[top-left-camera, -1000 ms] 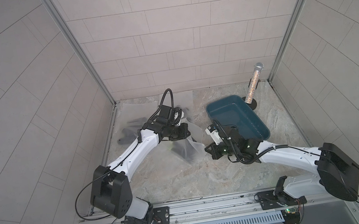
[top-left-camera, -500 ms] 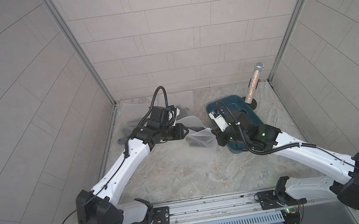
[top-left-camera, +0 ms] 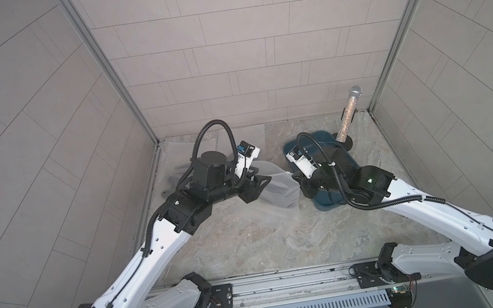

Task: Place the eggplant in a zip-top bag and seal the zipper
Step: Zip the zipper on the zipper food storage bag.

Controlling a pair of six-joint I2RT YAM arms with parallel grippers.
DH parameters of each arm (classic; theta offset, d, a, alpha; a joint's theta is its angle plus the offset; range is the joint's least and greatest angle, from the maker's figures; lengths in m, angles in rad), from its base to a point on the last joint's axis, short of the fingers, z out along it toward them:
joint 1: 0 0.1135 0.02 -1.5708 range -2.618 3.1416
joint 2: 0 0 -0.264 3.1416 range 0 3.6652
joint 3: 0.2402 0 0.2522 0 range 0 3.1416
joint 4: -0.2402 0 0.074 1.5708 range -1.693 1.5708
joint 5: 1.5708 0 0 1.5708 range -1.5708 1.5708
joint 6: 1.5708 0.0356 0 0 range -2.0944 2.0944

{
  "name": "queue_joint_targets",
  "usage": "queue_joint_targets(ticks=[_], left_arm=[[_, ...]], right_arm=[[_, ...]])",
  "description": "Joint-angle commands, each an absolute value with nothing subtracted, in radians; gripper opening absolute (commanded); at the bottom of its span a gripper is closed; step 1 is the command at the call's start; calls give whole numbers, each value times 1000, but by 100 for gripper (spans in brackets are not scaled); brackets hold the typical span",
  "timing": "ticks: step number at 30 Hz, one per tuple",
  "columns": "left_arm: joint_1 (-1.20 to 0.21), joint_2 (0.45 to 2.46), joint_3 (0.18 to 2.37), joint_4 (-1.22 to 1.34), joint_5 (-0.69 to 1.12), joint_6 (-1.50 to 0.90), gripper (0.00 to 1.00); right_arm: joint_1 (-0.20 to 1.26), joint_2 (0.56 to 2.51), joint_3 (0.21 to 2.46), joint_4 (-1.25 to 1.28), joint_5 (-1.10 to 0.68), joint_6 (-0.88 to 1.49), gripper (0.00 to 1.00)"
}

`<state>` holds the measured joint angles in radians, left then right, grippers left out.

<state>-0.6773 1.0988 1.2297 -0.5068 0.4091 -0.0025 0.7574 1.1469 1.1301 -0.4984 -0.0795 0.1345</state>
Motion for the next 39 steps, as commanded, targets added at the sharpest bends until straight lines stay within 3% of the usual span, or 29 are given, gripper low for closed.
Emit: queue_joint_targets(ticks=[1,14,27,35,39], left_arm=[[-714,1146,1231,-422,388,151,59],[-752,1248,1256,-375,419,261,59],[-779,1300,1316,-466,414,323,31],[-791,1328,1340,-519,396,355,34],[-796,1336,1350,-546,370,365,25]], right_arm=[[760,1102,1110,-418,-125,117,0],[762,1080,1072,-345,-180,108,0],[762,1073,1077,-354,-201,85,0],[762,1046,1069,-350,-181,75,0],[762,1034,1057,-331,-166,81,0]])
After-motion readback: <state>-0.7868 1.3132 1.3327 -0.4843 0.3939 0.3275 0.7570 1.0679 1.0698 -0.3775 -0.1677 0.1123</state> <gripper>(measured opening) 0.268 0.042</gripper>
